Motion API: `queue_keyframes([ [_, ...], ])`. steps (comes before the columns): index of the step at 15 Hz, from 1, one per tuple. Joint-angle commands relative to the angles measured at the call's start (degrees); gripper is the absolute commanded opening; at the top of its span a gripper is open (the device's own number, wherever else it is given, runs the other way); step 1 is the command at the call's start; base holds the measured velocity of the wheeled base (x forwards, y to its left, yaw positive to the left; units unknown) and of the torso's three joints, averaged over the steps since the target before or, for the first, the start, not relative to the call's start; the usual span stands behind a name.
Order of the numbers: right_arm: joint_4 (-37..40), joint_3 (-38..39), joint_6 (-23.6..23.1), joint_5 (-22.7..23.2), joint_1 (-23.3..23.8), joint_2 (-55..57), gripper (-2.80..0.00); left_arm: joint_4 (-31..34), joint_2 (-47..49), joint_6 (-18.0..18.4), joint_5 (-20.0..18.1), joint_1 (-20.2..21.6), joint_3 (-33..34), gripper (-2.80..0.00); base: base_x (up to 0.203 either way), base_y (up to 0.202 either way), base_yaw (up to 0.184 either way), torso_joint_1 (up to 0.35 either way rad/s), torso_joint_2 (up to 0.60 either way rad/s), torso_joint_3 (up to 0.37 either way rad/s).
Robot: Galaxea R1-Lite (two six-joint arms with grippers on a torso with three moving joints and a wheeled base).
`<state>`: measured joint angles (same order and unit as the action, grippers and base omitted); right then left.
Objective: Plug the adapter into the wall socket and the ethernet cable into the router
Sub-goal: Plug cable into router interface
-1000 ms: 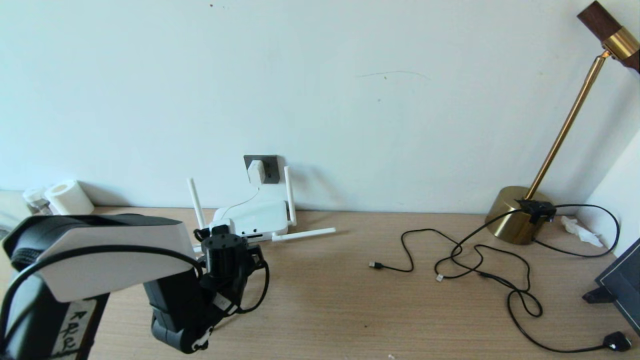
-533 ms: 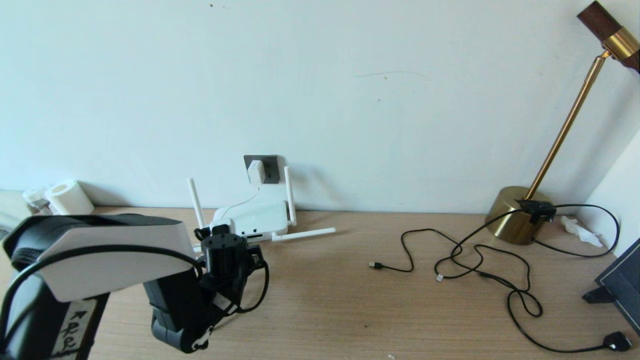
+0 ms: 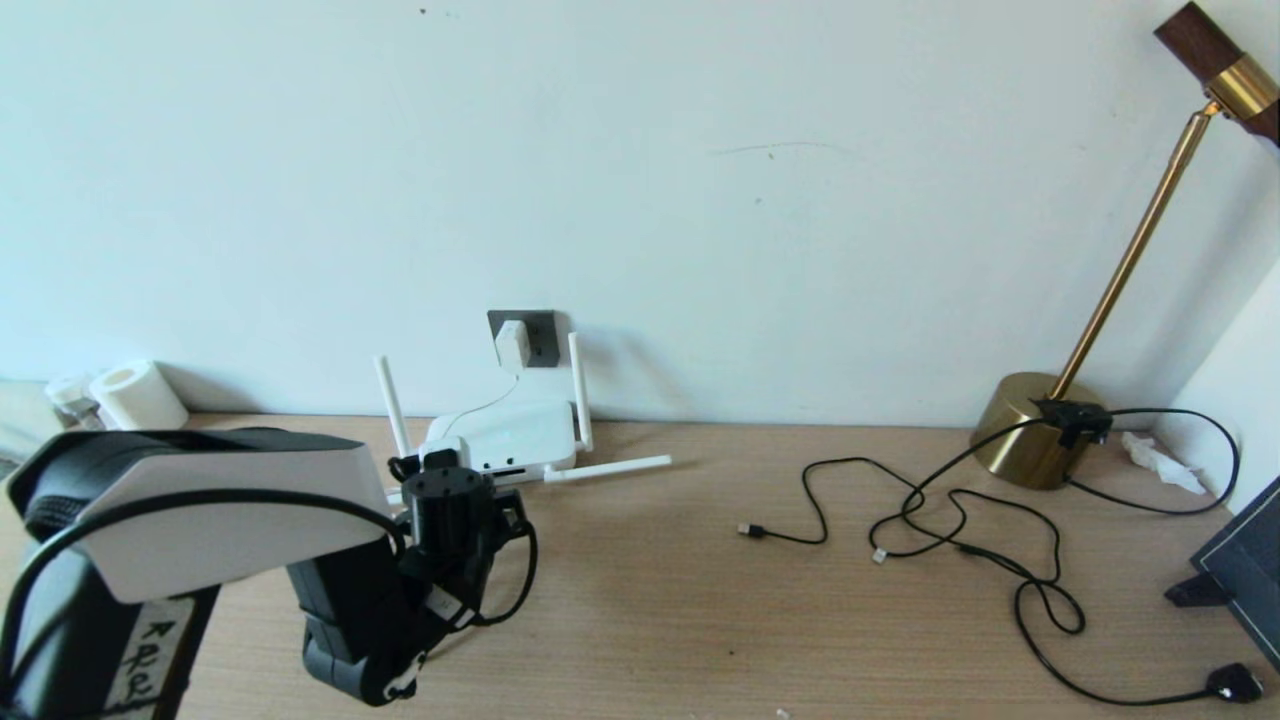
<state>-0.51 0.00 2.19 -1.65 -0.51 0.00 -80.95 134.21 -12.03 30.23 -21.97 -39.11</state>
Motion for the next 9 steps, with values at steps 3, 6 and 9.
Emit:
queue_keyframes([
  [3, -0.02, 0.00, 0.00, -0.02, -0.02, 0.09, 0.00, -0.44, 0.00, -0.10, 0.18, 0.24, 0.08, -2.80, 0.000, 0.000, 0.000, 0.000, 0.00, 0.000],
  [6, -0.02, 0.00, 0.00, -0.02, -0.02, 0.09, 0.00, -0.45, 0.08, -0.10, 0.18, 0.61, 0.00, -2.80, 0.000, 0.000, 0.000, 0.000, 0.00, 0.000],
  [9, -0.02, 0.00, 0.00, -0.02, -0.02, 0.09, 0.00, -1.06, 0.09, -0.01, 0.09, 0.61, -0.09, -2.80, 0.000, 0.000, 0.000, 0.000, 0.00, 0.000],
])
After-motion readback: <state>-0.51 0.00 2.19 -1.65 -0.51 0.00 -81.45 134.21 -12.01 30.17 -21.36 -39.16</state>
